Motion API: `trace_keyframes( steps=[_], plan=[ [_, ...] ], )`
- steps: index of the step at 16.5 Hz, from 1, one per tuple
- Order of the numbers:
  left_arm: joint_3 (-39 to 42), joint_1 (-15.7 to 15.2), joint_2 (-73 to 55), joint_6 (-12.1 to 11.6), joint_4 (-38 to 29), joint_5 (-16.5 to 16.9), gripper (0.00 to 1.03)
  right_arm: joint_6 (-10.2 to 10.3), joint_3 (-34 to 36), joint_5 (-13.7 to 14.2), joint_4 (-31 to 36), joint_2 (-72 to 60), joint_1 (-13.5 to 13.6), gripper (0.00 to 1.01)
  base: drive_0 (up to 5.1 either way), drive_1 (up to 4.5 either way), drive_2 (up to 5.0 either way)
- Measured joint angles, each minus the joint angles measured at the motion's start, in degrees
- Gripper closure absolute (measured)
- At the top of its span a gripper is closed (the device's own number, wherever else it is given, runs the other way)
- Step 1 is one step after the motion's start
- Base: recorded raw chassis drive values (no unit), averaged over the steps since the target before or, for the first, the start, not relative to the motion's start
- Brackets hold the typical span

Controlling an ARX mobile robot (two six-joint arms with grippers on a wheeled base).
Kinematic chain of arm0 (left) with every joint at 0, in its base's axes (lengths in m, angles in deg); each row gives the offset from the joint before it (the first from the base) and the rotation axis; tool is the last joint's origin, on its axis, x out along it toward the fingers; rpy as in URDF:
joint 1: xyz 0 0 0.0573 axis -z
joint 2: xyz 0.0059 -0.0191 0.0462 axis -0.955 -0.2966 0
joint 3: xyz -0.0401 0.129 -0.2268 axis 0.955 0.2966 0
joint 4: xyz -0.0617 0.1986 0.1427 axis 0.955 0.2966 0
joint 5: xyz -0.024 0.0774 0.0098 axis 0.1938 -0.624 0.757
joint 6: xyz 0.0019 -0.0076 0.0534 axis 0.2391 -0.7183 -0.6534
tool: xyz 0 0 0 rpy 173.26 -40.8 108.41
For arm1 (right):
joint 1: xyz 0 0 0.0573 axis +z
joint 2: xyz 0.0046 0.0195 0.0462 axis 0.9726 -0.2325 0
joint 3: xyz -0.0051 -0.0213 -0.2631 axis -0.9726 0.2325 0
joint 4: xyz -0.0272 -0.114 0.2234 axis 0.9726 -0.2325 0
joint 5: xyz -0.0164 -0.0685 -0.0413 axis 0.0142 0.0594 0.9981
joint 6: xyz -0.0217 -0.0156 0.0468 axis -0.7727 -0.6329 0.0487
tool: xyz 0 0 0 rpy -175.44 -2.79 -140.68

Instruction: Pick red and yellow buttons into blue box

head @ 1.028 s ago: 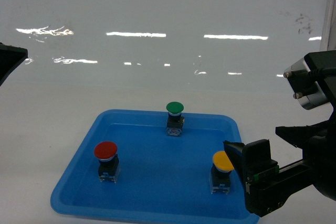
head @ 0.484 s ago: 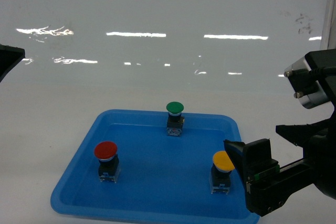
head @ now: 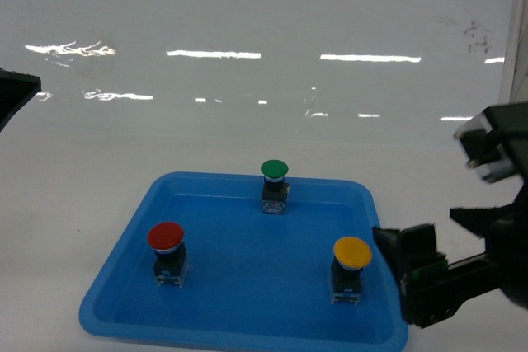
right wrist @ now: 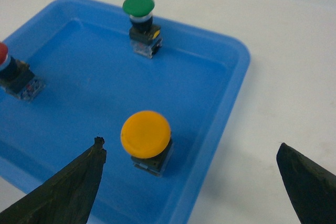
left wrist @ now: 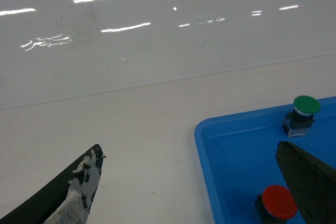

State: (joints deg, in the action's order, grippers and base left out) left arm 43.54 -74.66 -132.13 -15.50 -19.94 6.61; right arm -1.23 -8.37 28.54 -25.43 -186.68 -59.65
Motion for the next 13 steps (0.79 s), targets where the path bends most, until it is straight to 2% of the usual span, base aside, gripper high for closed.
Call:
trace_keyframes(
  steps=[3,4,5,6,7,8,9,13],
  plan=[
    [0.0,0.0,0.0,0.0,0.0,0.0,0.05,-0.3,-3.0,-1.2,2.6,-4.4,3.5,0.03,0.0,0.0,0.0],
    [0.0,0.0,0.0,0.0,0.0,0.0,0.05,-0.1,-4.5,-2.1,1.3,-4.7,4.3,0.03,0.0,0.0,0.0],
    [0.0,0.0,0.0,0.0,0.0,0.0,0.05,-0.2,-5.0,-1.9,2.4,-5.1,5.0,0.03,0.0,0.0,0.0],
    [0.0,0.0,0.0,0.0,0.0,0.0,0.05,-0.1,-8.1,-1.3,-0.9,-6.7,7.2,0.03,0.0,0.0,0.0],
    [0.0,0.0,0.0,0.0,0.0,0.0,0.05,-0.9,-11.1,1.7,-2.4,-10.8,7.4,0.03,0.0,0.0,0.0],
    [0.0,0.0,0.0,0.0,0.0,0.0,0.05,-2.6,-12.0,4.1,-2.1,-13.2,7.4,0.03,0.0,0.0,0.0],
    [0.0,0.0,0.0,0.0,0.0,0.0,0.05,-3.8,-13.8,4.7,-2.1,-16.6,7.5,0.03,0.0,0.0,0.0],
    [0.0,0.0,0.0,0.0,0.0,0.0,0.05,-5.4,-15.7,6.6,-2.4,-20.4,7.9,0.03,0.0,0.0,0.0]
  ],
)
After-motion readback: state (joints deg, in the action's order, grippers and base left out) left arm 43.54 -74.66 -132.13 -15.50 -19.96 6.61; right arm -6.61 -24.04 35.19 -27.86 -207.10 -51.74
